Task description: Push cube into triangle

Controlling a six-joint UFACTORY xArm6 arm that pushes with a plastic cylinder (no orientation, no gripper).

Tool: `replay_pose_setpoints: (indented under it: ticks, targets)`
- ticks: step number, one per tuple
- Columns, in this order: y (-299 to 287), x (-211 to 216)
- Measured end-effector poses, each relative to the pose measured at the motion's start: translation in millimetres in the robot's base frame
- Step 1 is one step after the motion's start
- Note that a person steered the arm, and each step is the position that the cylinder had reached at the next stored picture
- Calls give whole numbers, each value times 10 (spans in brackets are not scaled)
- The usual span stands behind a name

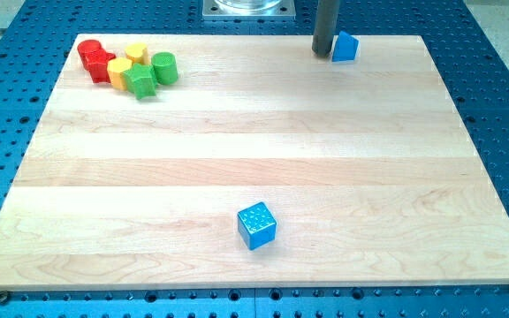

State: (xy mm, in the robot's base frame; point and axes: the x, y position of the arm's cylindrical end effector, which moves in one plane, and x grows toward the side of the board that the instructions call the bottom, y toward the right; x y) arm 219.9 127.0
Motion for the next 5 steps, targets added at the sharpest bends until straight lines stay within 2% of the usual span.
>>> replay_pose_setpoints:
  ticks: [1, 2, 3, 4, 5]
  targets:
    - [623, 23]
    - [978, 105]
    - [335, 583]
    - [208, 1199]
    - [115, 1501]
